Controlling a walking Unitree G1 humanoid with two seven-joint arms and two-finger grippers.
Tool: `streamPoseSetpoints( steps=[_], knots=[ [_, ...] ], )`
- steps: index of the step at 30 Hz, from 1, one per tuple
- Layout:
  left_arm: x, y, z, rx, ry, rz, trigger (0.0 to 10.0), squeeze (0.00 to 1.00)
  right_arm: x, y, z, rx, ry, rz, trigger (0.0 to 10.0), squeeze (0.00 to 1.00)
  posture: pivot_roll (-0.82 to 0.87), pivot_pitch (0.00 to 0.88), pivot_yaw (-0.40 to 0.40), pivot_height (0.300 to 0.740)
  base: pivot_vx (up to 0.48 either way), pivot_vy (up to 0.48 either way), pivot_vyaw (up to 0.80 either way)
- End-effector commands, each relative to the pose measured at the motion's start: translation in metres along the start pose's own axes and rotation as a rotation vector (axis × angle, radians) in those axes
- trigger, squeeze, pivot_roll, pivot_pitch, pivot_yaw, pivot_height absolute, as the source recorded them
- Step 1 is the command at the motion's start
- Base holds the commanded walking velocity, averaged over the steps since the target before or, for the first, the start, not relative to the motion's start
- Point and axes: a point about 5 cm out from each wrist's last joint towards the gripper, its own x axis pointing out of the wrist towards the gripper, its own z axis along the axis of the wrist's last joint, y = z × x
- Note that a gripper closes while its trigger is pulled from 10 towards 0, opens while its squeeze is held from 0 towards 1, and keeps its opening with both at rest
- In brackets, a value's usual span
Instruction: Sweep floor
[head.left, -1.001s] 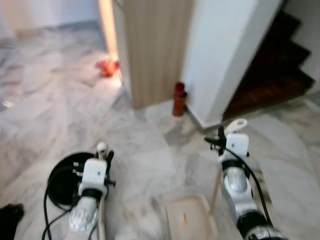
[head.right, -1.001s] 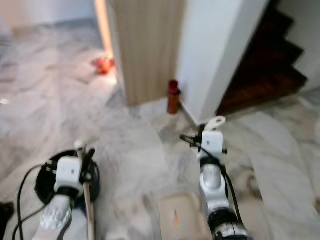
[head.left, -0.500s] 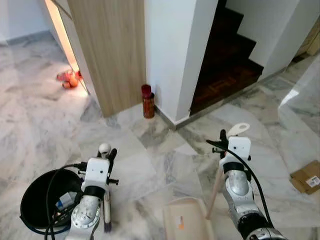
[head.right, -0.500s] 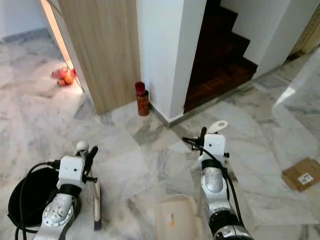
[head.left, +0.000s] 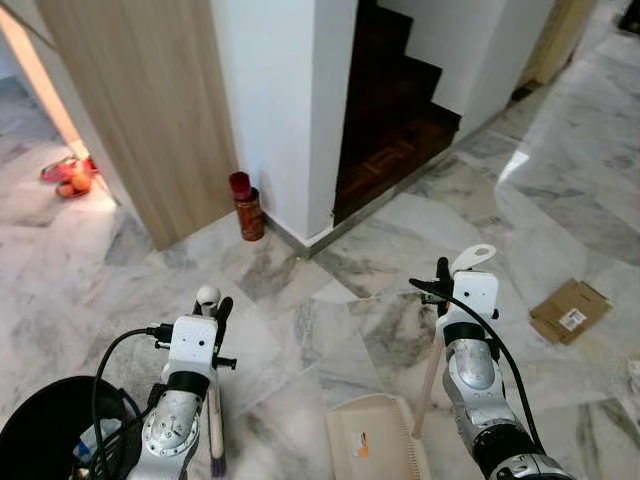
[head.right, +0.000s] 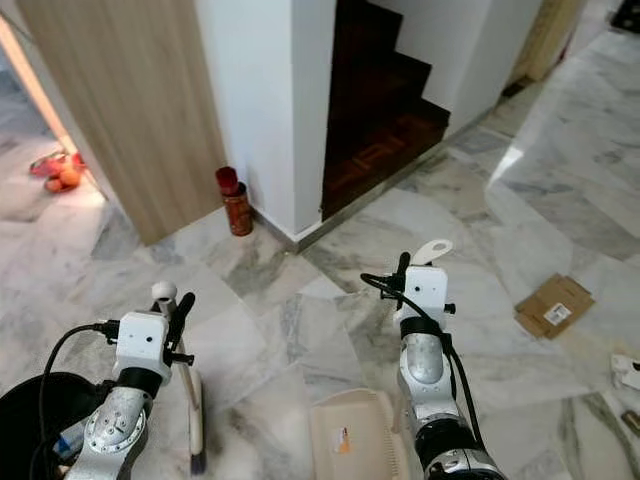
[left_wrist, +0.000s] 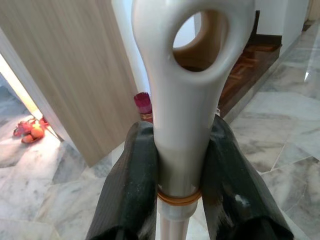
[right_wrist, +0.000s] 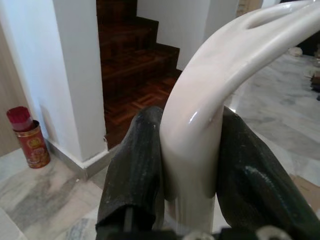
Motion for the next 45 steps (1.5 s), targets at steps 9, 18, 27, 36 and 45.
streamPoseSetpoints(
  steps=[9, 18, 27, 36, 45],
  knots=[
    [0.0021, 0.0071, 0.0012, 0.013, -0.008, 0.025, 10.0, 0.0, 0.0035, 0.0016, 0.006, 0.013, -0.025, 0.0, 10.0, 0.0, 0.14, 0.057, -0.004, 0.74, 0.0, -0.26, -0.8],
    [0.0011, 0.0078, 0.0007, 0.008, -0.009, 0.029, 10.0, 0.0, 0.0037, 0.003, 0.0064, 0.014, -0.025, 0.006, 10.0, 0.0, 0.15, 0.063, -0.009, 0.74, 0.0, 0.0, -0.8],
    [0.0014, 0.0086, 0.0023, -0.006, -0.021, 0.038, 10.0, 0.0, 0.0044, 0.0027, 0.008, 0.011, -0.033, 0.006, 10.0, 0.0, 0.12, 0.071, -0.011, 0.74, 0.0, 0.0, -0.8],
    [0.0042, 0.0118, 0.0029, 0.001, -0.023, 0.036, 10.0, 0.0, 0.0031, 0.0015, 0.0083, 0.014, -0.04, -0.003, 10.0, 0.0, 0.12, 0.077, 0.001, 0.74, 0.0, 0.0, -0.79],
    [0.0057, 0.0146, 0.0023, 0.01, -0.008, 0.047, 10.0, 0.0, 0.0013, 0.0062, 0.0075, 0.02, -0.042, 0.011, 10.0, 0.0, 0.13, 0.081, 0.007, 0.74, 0.0, 0.0, -0.22]
  ],
)
